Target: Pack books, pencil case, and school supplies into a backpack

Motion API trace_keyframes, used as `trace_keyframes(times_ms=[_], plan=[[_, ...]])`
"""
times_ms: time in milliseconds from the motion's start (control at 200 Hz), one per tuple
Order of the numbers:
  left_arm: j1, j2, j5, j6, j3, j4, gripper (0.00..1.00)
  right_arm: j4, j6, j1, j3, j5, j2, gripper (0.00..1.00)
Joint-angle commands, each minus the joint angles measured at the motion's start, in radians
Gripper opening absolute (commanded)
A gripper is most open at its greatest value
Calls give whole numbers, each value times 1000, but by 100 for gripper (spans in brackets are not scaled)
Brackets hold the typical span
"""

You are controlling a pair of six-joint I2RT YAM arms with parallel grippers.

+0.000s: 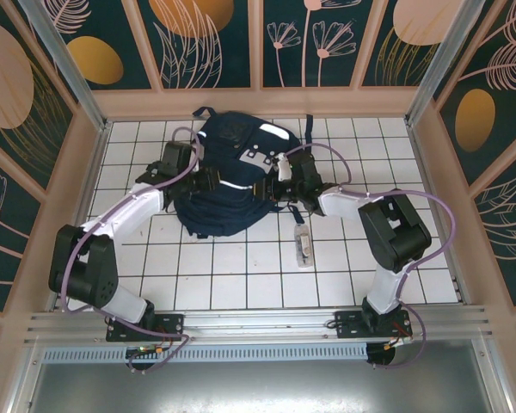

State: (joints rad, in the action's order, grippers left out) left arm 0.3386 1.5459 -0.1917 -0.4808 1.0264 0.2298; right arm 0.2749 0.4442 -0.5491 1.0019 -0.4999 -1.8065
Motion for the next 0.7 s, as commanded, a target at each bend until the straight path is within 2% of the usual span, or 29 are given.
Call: trace_keyframes(times_ms=[0,75,280,430,555,691], plan=[[4,33,47,-41,-97,-125,28,24,26,-32,-24,-1,10,37],[4,36,21,-95,-160,-202,21,34,42,-36,-37,-16,13,37],[5,30,-78,-225,-316,-395,19,77,89,-53,-60,-47,18,36],[5,33,-91,-244,-343,-422,19,13,68,-61,-75,-7,12,33],[5,31,-95,-242,-326,-413,19,-18,52,-61,-94,50,41,32],[5,22,-95,-222,-290,-377,20,-59,46,-65,-64,59,52,33]])
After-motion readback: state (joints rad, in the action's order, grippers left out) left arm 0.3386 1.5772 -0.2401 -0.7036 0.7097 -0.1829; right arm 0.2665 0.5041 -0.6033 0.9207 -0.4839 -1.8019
